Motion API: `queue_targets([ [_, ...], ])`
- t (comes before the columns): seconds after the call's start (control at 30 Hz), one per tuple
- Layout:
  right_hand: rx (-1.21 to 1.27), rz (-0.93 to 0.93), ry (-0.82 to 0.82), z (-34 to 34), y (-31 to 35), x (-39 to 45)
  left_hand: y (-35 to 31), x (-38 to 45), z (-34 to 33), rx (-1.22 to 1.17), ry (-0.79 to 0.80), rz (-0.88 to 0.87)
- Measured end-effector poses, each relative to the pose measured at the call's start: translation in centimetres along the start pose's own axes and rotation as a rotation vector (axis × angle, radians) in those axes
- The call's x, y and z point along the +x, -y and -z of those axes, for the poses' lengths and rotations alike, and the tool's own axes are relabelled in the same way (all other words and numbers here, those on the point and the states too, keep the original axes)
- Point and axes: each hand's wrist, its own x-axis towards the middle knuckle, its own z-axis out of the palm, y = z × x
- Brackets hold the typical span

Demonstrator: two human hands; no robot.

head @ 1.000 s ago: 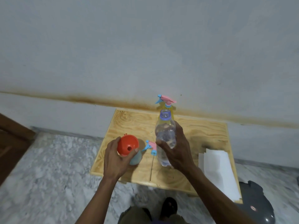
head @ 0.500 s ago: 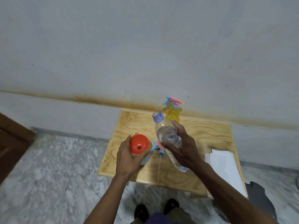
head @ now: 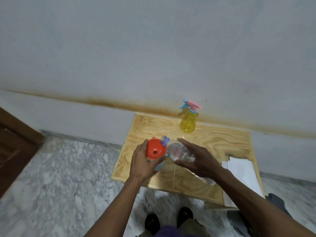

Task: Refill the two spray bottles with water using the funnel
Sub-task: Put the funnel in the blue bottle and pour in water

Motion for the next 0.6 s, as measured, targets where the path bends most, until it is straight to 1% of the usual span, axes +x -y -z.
queue_targets([
  [0.2, -0.133, 0.075, 0.097, 0.9, -1.3, 1.6, 0.1, 0.2, 0.2, 0.032, 0.022, -0.011],
  [0.43, -0.272, 0.171, 0.131, 1.7, -2.2, 2.4, 0.5, 0.5, 0.6, 0.049, 0.055, -0.036],
  [0.6, -0.325, 0.215, 0.151, 2.0, -2.5, 2.8, 0.5, 0.5, 0.8, 0.041, 0.057, -0.071],
])
